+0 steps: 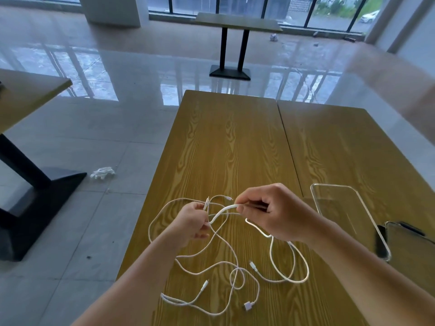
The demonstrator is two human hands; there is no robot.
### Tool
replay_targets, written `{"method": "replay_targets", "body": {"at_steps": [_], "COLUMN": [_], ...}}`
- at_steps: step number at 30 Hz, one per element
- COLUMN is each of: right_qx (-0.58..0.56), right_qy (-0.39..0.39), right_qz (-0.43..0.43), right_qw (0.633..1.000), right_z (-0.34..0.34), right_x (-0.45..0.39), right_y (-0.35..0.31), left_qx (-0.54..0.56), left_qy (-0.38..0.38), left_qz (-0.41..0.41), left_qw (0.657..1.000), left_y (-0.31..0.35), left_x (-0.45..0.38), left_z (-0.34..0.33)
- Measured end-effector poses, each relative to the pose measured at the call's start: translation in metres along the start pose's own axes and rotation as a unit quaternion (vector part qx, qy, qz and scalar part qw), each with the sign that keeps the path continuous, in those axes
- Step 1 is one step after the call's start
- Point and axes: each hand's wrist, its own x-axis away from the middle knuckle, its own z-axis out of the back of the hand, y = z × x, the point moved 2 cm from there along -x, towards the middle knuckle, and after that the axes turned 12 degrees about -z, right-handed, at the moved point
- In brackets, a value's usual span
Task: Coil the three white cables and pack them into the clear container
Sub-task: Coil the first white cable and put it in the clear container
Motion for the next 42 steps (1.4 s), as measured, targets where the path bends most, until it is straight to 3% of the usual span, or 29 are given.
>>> {"method": "replay_targets", "body": {"at_steps": [7,11,18,23,30,34,42], "right_qx": [0.027,0.032,0.041,0.064,0.094,0.099,0.078], "right_qy": [-0.069,-0.081,0.062,0.136,0.216,0.259,0.25], "right_qz": [0.033,0.047,-0.003,-0.03,-0.081,-0.102,-0.094], "right_qw": [0.997,0.995,0.997,0.988,0.969,0.955,0.96], "right_z": [0.013,0.019,0.034,0.034,0.033,0.035,0.025], "right_x": [0.006,0.007,-0.004,-0.015,-0.023,-0.023,-0.013], "right_y": [-0.01,-0.013,0.004,0.015,0.028,0.033,0.039], "left_qx": [0.003,0.069,0.209,0.236,0.21,0.193,0.341], "left_qy": [0.002,-0.027,-0.132,-0.187,-0.234,-0.213,-0.094], "left_qz": [0.021,0.028,-0.006,-0.001,-0.09,-0.133,-0.12], "left_qw": [1.0,0.997,0.969,0.954,0.945,0.948,0.928], "left_y": [0.005,0.012,0.037,0.049,0.059,0.063,0.065], "left_x": [-0.007,-0.006,0.019,0.037,0.057,0.062,0.06], "left_z": [-0.005,-0.006,-0.017,-0.025,-0.028,-0.029,-0.033]}}
